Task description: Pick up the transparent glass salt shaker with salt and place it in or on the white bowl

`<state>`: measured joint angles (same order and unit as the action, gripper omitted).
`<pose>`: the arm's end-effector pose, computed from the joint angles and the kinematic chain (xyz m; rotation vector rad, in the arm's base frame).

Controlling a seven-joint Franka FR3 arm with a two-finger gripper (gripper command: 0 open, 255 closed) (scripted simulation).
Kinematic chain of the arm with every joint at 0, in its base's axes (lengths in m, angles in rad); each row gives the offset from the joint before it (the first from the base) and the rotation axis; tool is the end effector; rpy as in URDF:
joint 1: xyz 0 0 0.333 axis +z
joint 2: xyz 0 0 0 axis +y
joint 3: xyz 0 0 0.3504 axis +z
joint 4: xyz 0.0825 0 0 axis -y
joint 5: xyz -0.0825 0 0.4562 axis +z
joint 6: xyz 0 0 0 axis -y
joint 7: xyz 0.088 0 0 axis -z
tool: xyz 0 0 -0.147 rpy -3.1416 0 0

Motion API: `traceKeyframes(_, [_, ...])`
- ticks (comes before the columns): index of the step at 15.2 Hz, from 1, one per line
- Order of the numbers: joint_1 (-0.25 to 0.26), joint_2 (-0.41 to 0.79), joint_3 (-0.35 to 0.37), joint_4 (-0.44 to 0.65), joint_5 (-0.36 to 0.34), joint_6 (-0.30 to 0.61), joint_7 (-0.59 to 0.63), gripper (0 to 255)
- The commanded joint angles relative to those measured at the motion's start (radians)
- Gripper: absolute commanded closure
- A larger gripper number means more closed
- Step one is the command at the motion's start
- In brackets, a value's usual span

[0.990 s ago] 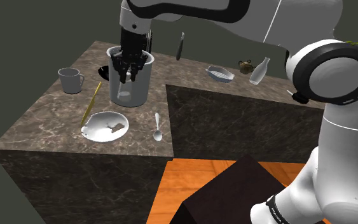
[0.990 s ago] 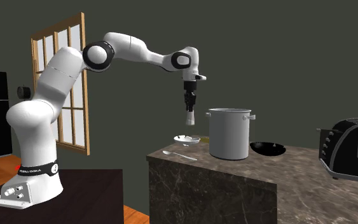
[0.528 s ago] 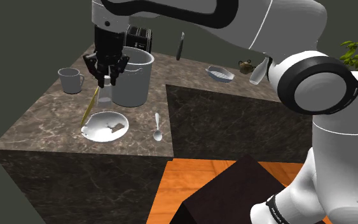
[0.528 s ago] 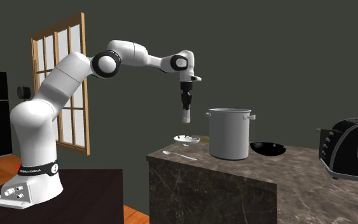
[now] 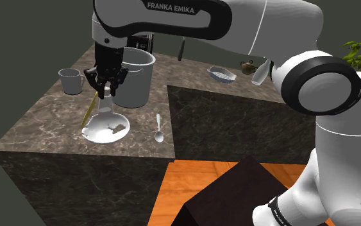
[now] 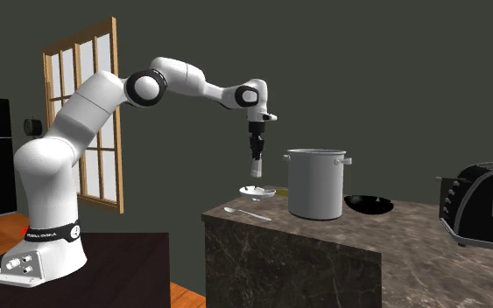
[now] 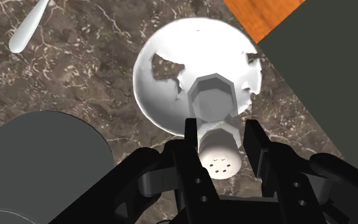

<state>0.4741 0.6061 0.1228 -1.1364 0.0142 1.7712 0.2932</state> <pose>0.6934 0.4431 0.4357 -3.0226 -0.4233 0.0093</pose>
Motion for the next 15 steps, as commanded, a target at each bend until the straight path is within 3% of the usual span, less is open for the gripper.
traceKeyframes(1, [-0.001, -0.005, 0.0, -0.04, 0.001, 0.035, -0.001, 255])
traceKeyframes(11, [-0.004, 0.007, -0.001, -0.152, 0.001, 0.158, -0.007, 255])
traceKeyframes(15, [-0.004, 0.007, -0.001, -0.151, 0.001, 0.158, -0.007, 255])
